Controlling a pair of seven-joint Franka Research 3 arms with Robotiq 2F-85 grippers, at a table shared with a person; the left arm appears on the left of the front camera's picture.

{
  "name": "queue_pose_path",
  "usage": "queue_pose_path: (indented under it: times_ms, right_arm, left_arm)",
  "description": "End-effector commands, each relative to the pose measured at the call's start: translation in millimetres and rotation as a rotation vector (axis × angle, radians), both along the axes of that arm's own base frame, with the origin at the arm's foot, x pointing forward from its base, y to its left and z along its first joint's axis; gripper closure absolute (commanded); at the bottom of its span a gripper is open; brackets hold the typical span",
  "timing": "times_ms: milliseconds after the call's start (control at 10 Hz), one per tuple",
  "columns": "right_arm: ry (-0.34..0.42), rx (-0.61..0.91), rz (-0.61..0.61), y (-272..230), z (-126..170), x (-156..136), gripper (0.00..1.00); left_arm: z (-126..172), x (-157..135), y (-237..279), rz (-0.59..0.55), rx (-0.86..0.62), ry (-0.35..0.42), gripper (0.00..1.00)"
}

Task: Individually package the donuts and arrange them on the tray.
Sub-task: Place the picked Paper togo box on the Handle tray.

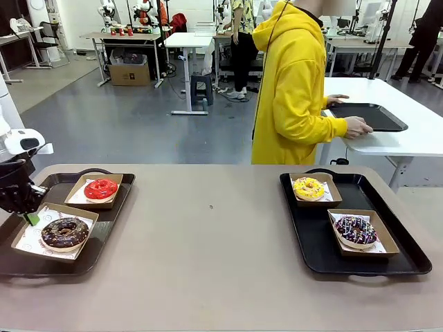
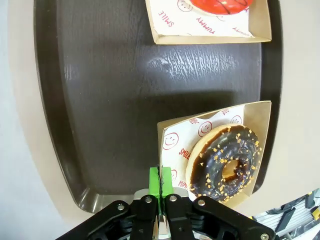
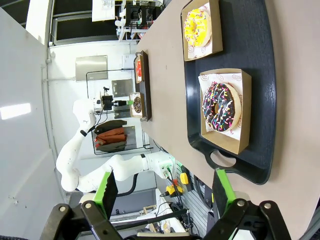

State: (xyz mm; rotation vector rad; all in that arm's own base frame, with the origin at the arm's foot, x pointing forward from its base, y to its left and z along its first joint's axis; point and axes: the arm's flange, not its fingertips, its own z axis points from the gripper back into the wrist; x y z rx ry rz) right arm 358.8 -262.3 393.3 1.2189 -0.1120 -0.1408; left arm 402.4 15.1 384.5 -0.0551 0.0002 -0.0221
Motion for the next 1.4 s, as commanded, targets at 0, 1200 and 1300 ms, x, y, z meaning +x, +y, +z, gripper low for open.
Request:
queue_pose_path:
  times_ms: [0,1200,1300]
  right_arm:
    - [-0.001,0.008,0.005,-1,3,0,0.0]
    - [-0.001,0.008,0.005,-1,3,0,0.0]
    - [-0.001,0.008,0.005,-1,3,0,0.0]
  left_arm:
    - [-7,8,1,0.015,0.018,-0.007,0.99]
    - [-3,13,-3,-0.037,-0.015,-0.009,0.18]
    - [-2,12,-1,-0.079,-0.077,0.006,0.0]
